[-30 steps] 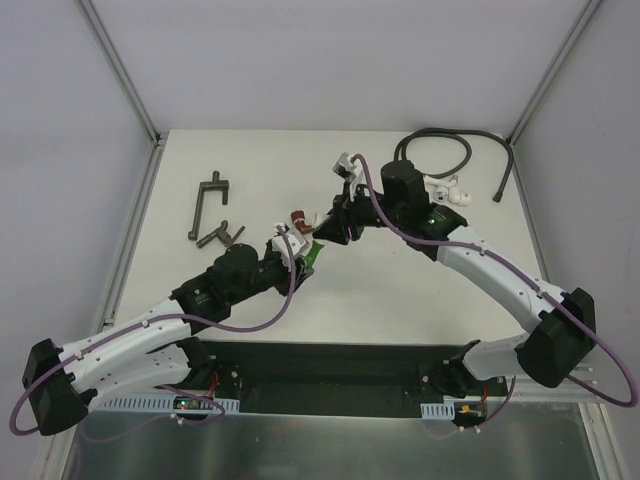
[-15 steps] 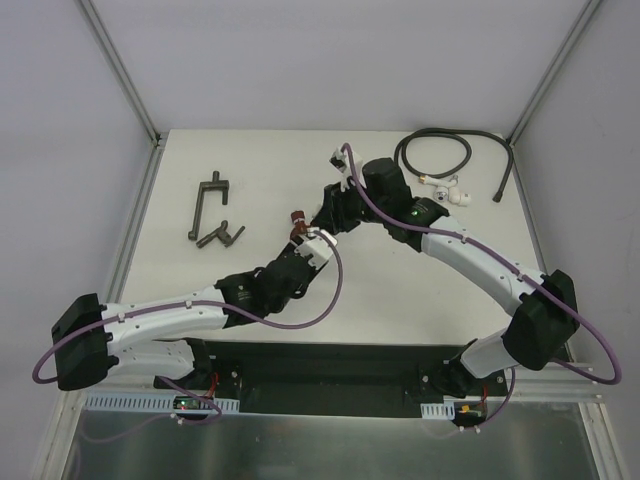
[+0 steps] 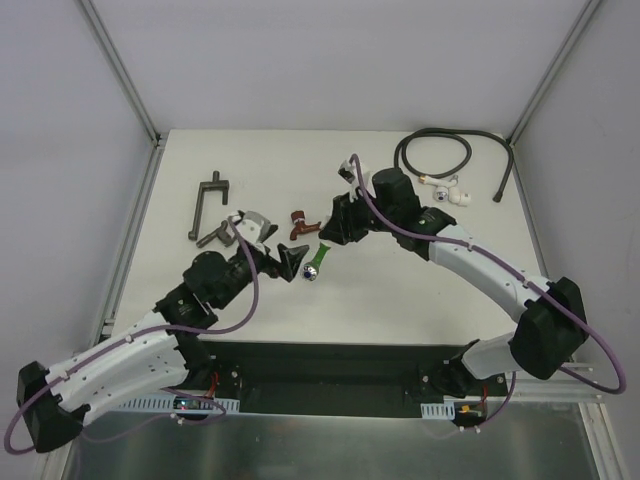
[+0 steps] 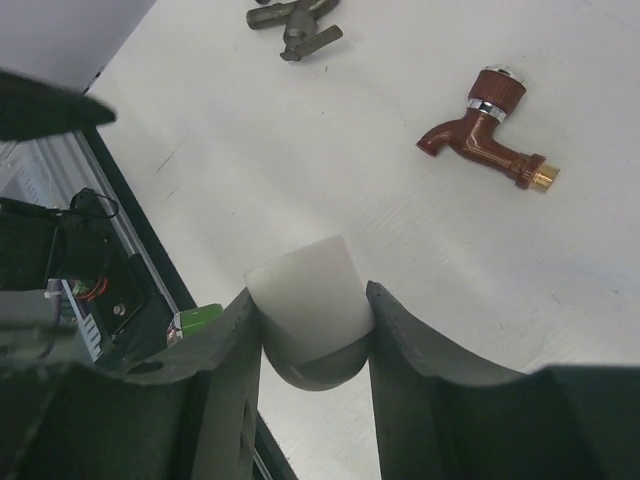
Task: Install the water faucets
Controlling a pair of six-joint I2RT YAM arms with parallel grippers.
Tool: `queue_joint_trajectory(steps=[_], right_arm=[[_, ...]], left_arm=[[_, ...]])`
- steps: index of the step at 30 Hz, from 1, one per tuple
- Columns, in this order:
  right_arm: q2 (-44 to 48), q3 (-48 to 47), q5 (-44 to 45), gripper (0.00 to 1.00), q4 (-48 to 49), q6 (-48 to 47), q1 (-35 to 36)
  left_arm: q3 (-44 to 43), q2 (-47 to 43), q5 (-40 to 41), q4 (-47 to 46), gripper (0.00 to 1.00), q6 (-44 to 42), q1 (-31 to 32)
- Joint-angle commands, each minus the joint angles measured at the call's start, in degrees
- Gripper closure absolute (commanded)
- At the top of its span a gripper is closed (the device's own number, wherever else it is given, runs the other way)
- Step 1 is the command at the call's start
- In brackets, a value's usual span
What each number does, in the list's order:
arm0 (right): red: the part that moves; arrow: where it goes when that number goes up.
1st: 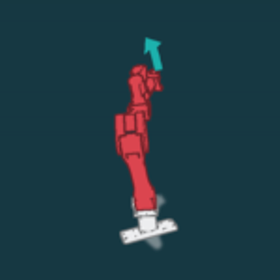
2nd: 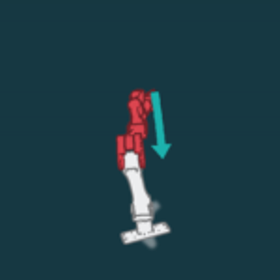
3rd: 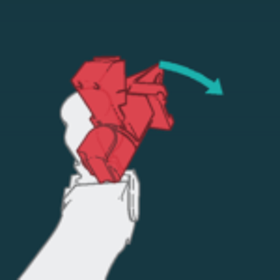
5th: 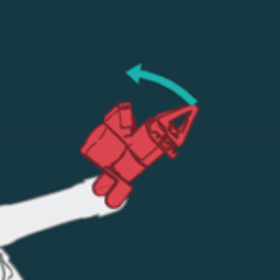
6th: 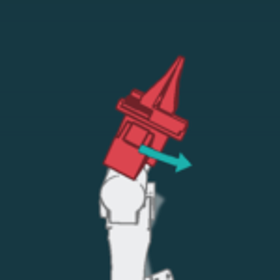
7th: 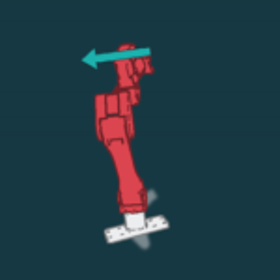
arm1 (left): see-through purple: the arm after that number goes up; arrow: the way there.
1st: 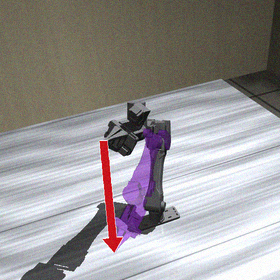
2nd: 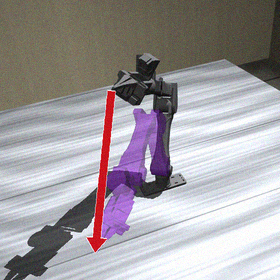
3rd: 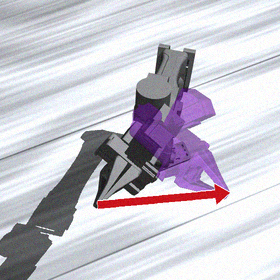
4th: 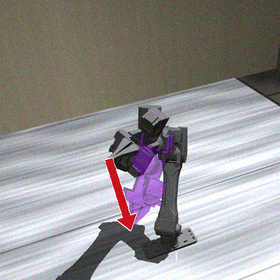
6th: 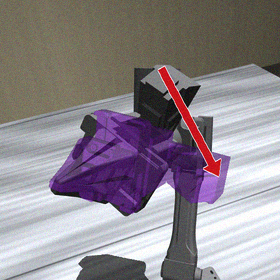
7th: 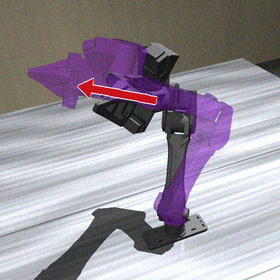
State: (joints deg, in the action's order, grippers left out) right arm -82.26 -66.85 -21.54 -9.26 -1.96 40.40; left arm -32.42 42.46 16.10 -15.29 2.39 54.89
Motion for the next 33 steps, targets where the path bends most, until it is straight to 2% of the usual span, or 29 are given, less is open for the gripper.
queue_joint_trajectory(steps=[1,2,4,5,9,15,21,31,33], right_arm=[[6.6,2.2,-8.9,0.98,9.0,-0.5,-2.1],[7.8,2.9,-10.1,0.98,10.6,-0.8,-2.3],[8.8,4.3,-13.6,0.98,12.7,-1.1,-3.0],[9.5,4.4,-14.7,0.98,13.2,-1.5,-3.1],[10.8,5.3,-22.1,0.98,15.4,-2.5,-3.3],[14.2,7.5,-27.5,0.98,18.2,-5.5,-3.2],[16.0,9.2,-30.0,0.98,21.0,-5.5,-3.2],[17.2,10.4,-31.0,0.98,24.6,-4.7,-2.3],[17.1,10.4,-30.1,0.98,24.6,-4.5,-2.2]], left_arm=[[6.8,-4.4,-26.3,-9.1,0.14,12.3,-12.2],[7.6,-4.6,-33.5,-10.4,0.13,13.2,-15.8],[8.8,-3.6,-39.7,-12.7,0.13,16.0,-18.5],[9.0,-2.0,-46.0,-15.6,0.13,16.9,-19.7],[10.2,2.7,-56.4,-24.8,0.1,21.4,-23.2],[10.3,6.2,-66.4,-33.0,0.06,23.1,-23.5],[9.6,10.3,-73.5,-38.3,0.1,26.4,-23.5],[8.0,15.2,-75.2,-38.6,0.17,27.9,-23.1],[7.9,15.4,-74.6,-38.7,0.21,28.0,-22.6]])
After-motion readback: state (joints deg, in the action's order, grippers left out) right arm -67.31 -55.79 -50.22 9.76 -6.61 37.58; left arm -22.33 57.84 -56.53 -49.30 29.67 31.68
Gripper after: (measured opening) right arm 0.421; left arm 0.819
